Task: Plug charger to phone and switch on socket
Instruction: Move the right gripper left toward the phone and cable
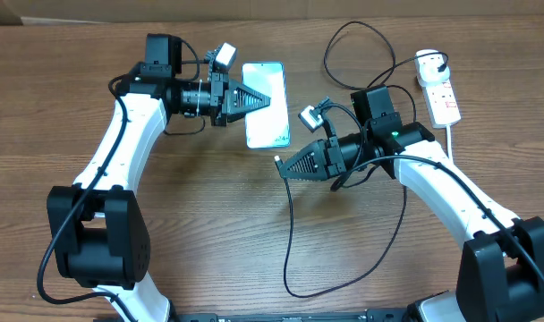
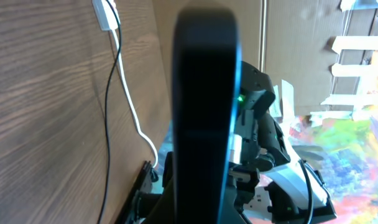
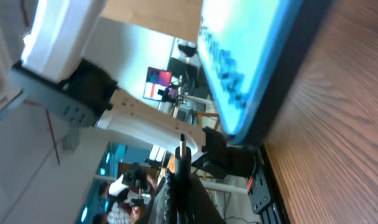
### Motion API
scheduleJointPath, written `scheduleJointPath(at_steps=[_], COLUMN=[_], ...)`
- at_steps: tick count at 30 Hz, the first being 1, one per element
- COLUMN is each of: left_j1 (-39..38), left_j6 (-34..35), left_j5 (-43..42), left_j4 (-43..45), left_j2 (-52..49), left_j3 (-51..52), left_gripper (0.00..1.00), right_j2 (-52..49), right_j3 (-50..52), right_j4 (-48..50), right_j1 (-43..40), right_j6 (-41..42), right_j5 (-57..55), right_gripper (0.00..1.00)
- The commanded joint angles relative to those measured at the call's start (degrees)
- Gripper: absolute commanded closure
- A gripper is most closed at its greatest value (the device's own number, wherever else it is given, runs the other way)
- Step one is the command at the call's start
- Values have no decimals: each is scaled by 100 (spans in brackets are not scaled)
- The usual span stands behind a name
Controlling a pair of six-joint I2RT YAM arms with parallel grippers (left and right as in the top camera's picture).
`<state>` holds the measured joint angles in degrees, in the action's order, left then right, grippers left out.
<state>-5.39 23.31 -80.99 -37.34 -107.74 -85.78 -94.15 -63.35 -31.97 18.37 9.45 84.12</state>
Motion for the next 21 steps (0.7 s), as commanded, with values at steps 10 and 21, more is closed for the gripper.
scheduleJointPath(at_steps=[10,21], left_j1=[4,4], left_j6=[673,844], left_j5=[-278,-260], left_j4=[629,667], left_j2=[17,17], left_j3=[-46,-46], left_gripper=[96,96], right_j2=[103,103], right_j3=[-11,-11], right_j4=[931,1222], right_j1=[-11,-11], right_j6=[1373,1784], right_j5=[-203,-461], right_gripper=[96,96])
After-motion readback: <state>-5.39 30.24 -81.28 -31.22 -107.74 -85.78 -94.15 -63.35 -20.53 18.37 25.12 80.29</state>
